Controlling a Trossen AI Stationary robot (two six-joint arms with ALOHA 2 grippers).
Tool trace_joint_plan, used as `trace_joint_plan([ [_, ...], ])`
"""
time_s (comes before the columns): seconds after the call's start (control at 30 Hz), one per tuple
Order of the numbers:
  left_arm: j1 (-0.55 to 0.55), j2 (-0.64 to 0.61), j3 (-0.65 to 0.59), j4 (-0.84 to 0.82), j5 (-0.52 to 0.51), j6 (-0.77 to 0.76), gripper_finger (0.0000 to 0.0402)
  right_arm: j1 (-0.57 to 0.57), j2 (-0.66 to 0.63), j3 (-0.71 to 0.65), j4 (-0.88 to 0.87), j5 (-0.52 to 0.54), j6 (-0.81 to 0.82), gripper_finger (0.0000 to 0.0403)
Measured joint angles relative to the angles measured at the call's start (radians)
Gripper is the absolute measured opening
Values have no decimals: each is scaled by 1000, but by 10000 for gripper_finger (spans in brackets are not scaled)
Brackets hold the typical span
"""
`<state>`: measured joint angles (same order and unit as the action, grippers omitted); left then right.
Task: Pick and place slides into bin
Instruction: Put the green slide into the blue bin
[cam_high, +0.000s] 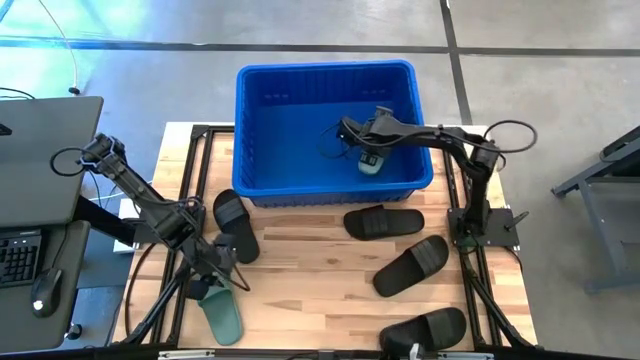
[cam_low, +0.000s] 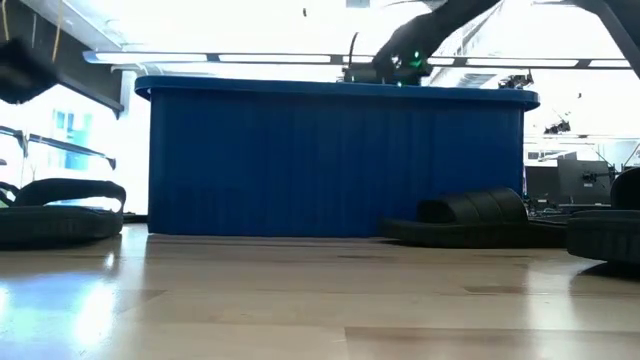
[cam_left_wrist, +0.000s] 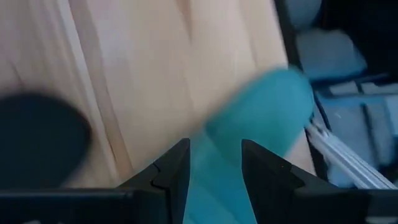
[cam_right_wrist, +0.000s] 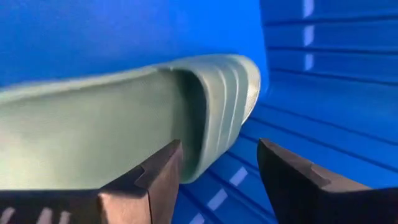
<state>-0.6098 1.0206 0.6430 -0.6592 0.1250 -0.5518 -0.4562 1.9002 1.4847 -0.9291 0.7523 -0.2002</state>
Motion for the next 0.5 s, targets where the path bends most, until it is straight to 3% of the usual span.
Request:
trace_joint_plan([
  [0.17, -7, 94, 0, -81, 125, -109, 128, 62, -88, 0, -2, 6, 66, 200],
  [0.33, -34, 207, 0, -21, 202, -116, 128, 128, -182, 1, 0, 8, 119, 193],
  [0.5, -34, 241, 1, 12, 292, -181, 128, 192, -264, 1, 31, 24, 174, 184],
])
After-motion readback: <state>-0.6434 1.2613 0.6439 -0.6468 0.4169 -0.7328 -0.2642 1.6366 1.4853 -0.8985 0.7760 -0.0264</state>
